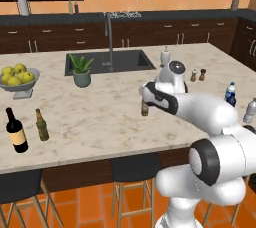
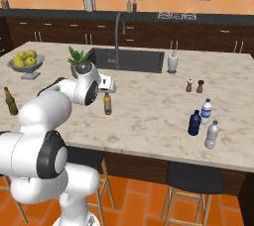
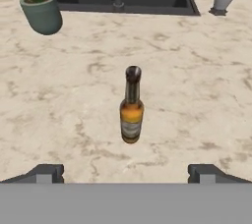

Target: Move the plastic bottles in the middle to the plastics group, and the glass bottles in the middle to the glass group.

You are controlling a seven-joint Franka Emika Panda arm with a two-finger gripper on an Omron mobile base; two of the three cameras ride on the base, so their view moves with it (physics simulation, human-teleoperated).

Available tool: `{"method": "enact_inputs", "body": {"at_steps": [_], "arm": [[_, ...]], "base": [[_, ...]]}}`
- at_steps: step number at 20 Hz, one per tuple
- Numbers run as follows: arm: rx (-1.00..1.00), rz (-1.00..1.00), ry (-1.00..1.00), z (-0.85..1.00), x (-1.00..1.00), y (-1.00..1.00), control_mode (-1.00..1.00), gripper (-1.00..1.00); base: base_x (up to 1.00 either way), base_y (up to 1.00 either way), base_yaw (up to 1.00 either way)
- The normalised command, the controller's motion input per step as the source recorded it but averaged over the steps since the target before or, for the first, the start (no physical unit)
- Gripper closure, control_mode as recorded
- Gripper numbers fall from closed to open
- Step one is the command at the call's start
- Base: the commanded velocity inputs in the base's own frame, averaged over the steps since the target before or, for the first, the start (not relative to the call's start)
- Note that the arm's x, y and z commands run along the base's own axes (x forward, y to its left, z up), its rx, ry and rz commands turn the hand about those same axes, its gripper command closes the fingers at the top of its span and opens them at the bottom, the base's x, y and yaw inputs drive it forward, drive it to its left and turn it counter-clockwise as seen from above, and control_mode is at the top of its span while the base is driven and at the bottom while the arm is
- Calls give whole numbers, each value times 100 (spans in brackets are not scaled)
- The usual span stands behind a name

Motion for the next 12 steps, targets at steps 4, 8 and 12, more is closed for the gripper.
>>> {"method": "enact_inputs", "body": {"at_steps": [4,8,12], "arm": [[-3,2,6,-7,31,0,-100,-100],[-10,0,16,-10,22,0,-100,-100],[-1,0,1,-39,7,0,-100,-100]], "base": [[0,0,0],[0,0,0],[0,0,0]]}}
